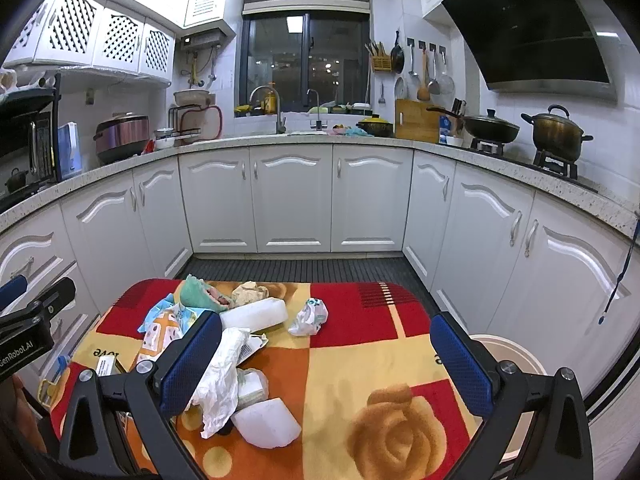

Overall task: Collect trash
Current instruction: 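Grasp the white medicine box with the left gripper while the right gripper grasps the orange-patterned wrapper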

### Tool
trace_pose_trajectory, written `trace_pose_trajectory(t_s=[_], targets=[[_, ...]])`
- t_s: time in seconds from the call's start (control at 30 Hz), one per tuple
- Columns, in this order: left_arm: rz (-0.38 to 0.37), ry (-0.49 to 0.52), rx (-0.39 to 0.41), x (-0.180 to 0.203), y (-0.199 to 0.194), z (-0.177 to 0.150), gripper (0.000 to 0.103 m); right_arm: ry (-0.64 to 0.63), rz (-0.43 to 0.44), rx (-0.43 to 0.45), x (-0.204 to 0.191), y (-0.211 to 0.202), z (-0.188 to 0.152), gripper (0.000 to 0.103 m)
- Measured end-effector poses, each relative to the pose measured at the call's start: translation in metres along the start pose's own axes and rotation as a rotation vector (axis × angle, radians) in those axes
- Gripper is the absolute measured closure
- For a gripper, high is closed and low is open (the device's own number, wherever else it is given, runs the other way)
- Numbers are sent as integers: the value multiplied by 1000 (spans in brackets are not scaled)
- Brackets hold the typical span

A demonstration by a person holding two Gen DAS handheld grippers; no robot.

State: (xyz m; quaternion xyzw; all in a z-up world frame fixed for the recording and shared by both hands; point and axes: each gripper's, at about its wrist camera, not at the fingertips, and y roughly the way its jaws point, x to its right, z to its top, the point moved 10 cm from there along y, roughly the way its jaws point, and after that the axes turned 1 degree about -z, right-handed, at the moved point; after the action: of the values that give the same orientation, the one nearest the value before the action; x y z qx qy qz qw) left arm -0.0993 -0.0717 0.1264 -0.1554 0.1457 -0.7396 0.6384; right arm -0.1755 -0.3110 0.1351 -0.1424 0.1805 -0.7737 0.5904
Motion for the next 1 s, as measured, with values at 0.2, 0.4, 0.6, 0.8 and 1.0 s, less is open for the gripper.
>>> trace_pose_trajectory(t_s=[0.2,0.4,0.6,0.8,1.0], targets=[[-20,-10,-43,-4,7,-7,0,-14,6,-18,-4,4,-5,0],[-64,7,-139,-28,19,-20,0,-43,41,-74,-8,14,-18,0],[-124,8,-290,-45,31,-52,0,-51,132,-161,-17,31,-39,4],[-215,-7,-426,-25,39,-90,0,-82,274,-256,-51,49,-56,16],[-209,6,-501,-11,57,-108,9,-81,429,-345,-87,67,-60,31]])
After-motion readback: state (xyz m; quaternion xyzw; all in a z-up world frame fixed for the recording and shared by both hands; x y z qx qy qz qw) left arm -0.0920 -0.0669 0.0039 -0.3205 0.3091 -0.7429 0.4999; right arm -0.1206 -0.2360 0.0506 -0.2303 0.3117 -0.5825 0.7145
